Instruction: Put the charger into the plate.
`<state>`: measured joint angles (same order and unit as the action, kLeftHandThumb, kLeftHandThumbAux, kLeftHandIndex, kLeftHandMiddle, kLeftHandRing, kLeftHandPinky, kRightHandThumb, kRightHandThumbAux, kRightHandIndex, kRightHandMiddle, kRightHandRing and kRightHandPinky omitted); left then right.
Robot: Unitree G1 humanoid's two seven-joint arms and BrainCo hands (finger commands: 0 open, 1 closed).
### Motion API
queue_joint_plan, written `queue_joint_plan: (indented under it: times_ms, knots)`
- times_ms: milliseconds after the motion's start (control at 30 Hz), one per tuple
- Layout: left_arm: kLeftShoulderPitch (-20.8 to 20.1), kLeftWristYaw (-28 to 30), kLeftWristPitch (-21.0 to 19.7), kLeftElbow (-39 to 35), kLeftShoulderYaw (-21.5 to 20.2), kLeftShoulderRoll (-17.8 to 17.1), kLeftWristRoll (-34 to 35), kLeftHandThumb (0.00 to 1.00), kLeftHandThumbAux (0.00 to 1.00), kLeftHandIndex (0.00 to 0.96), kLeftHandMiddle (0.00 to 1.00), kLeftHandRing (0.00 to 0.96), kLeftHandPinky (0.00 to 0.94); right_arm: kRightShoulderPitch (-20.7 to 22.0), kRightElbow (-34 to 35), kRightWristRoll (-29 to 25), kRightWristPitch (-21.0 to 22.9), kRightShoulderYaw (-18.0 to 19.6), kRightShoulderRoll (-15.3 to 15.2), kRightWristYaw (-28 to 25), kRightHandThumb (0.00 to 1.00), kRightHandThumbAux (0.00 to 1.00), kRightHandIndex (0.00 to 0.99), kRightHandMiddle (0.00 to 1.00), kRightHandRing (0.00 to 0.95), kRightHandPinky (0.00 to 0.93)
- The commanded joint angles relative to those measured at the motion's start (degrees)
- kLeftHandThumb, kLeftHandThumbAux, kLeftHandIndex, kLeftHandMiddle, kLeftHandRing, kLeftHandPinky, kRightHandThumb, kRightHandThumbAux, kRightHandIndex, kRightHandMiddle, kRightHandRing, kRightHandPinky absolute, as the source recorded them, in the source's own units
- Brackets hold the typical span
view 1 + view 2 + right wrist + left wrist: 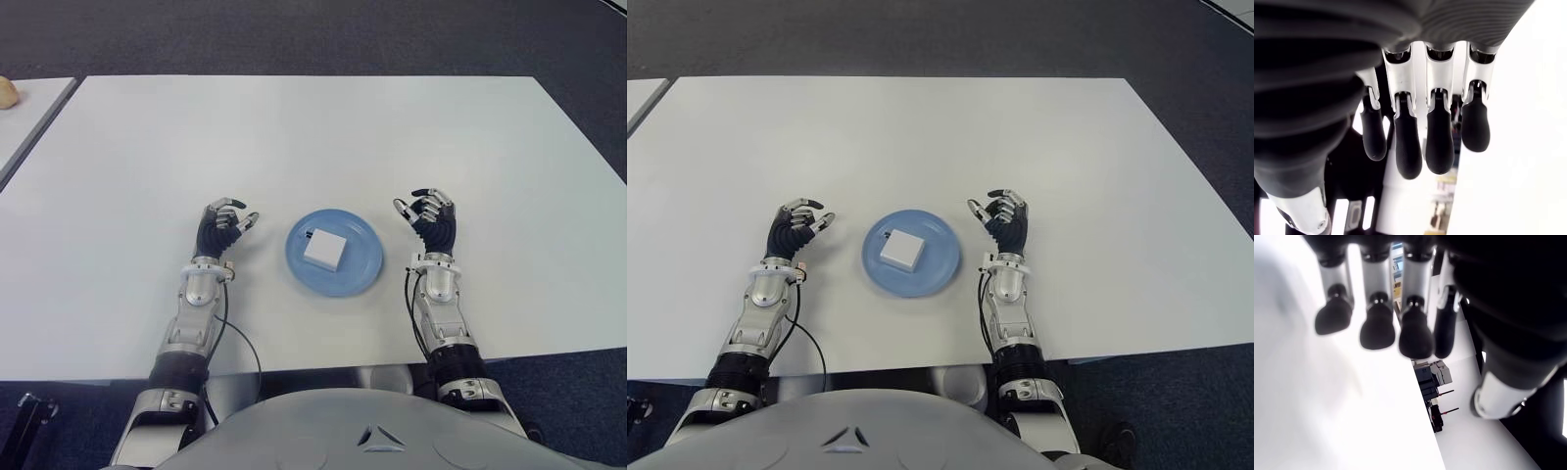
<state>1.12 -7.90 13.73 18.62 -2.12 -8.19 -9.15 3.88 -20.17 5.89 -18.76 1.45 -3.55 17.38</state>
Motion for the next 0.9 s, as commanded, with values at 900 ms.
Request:
queue_joint_plan:
  times_ms: [900]
  knots:
    - [0.55, -0.01, 0.78, 0.78, -0.18, -0.44, -0.27, 0.707, 0.715, 0.439, 0.791, 0.782, 0.785, -3.28, 1.88, -1.69, 12.86, 1.96, 1.26, -8.87, 0.706, 0.727, 0.437, 0.814, 0.829, 0.842]
